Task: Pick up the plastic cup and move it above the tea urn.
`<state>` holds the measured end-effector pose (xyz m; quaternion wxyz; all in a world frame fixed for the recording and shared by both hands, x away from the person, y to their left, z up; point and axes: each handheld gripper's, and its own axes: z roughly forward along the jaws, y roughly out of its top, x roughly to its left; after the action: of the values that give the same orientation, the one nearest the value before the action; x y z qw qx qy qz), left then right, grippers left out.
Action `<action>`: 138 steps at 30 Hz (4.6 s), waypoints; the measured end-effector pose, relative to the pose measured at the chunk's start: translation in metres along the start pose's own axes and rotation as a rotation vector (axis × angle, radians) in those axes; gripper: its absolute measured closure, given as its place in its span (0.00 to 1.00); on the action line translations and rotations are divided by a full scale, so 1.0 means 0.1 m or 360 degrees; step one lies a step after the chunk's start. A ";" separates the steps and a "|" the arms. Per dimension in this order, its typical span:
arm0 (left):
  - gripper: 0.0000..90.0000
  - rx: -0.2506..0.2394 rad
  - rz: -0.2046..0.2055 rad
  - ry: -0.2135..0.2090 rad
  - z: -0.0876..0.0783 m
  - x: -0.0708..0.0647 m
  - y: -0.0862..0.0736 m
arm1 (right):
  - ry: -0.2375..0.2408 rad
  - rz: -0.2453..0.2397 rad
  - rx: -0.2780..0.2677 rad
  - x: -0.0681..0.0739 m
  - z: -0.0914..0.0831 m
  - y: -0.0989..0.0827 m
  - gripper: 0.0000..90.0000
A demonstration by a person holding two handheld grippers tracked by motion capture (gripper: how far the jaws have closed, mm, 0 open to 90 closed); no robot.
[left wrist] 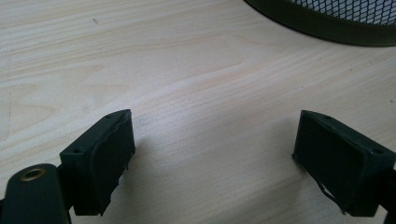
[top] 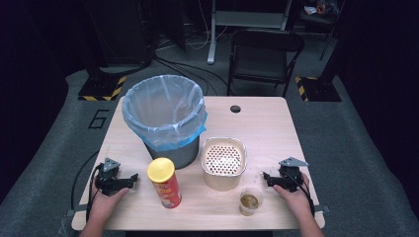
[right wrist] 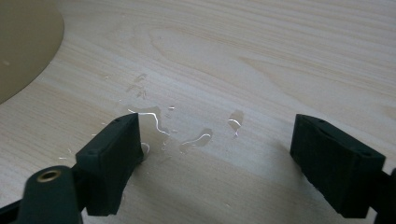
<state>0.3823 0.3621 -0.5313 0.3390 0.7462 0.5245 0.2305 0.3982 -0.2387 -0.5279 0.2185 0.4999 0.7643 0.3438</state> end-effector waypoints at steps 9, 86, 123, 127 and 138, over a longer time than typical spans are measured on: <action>0.13 0.0001 -0.0001 -0.0001 0.00 0.00 0.00 | 0.0007 -0.0007 -0.0008 0.02 -0.03 -0.01 0.32; 0.13 0.0000 -0.0014 0.0000 0.01 -0.01 0.00 | 0.0336 -0.0301 -0.0150 1.21 -0.80 -0.16 0.33; 0.13 -0.0002 -0.0012 0.0002 0.01 -0.01 0.00 | 0.0371 -0.0419 -0.0190 0.31 -0.79 0.97 0.37; 0.13 -0.0003 -0.0012 0.0002 0.01 -0.01 0.00 | 0.0373 -0.0504 -0.0207 0.23 -0.74 1.15 0.37; 0.13 0.0000 -0.0007 -0.0001 0.01 -0.01 0.01 | 0.0482 -0.0663 -0.0302 0.13 -0.52 1.60 0.37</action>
<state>0.3831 0.3607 -0.5314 0.3396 0.7452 0.5261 0.2295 0.4557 -0.2002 -0.3735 0.2136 0.2522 0.8390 0.4323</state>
